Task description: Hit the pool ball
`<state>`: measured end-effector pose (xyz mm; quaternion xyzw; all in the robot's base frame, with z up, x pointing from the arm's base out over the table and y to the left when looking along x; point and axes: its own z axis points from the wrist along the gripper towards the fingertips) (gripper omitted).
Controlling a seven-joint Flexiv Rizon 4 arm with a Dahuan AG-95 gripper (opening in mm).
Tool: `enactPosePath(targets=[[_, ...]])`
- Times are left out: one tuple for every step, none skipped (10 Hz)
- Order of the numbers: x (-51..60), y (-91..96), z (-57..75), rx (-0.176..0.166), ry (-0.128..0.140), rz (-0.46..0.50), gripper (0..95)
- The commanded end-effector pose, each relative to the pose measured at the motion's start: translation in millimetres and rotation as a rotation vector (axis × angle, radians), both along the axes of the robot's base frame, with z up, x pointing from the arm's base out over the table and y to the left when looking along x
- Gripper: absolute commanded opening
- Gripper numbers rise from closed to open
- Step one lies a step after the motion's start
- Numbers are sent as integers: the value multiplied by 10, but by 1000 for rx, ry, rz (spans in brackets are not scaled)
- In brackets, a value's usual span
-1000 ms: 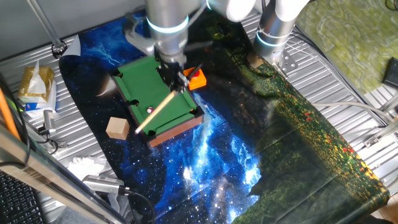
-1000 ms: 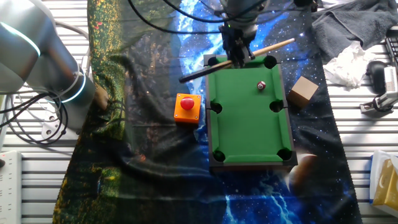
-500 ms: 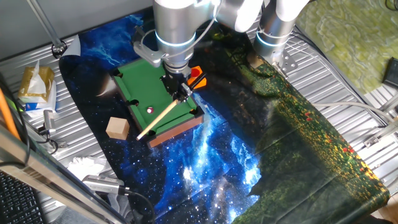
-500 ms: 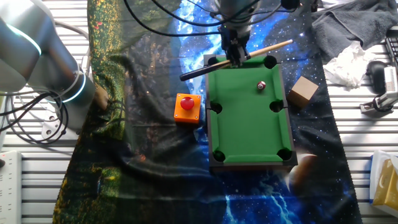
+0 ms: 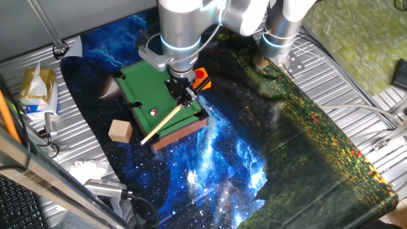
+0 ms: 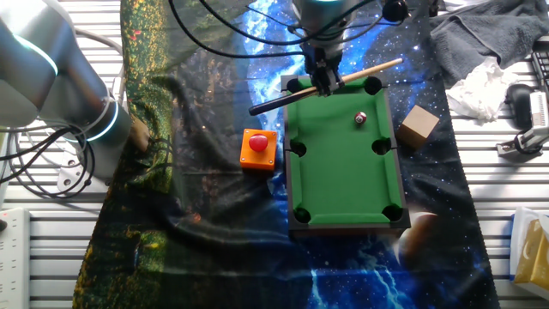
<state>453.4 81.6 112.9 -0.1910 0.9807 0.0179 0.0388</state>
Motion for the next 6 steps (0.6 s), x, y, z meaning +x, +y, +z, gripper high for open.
enactPosePath(targets=[[1, -8, -46, -2, -7, -2, 0], [5, -6, -78, -2, -9, -2, 0], [7, -4, -108, -3, -8, -3, 0], [10, -2, -118, -3, -8, -4, 0], [11, -2, -124, -4, -7, -5, 0], [9, -2, -141, -5, -7, -7, 0]])
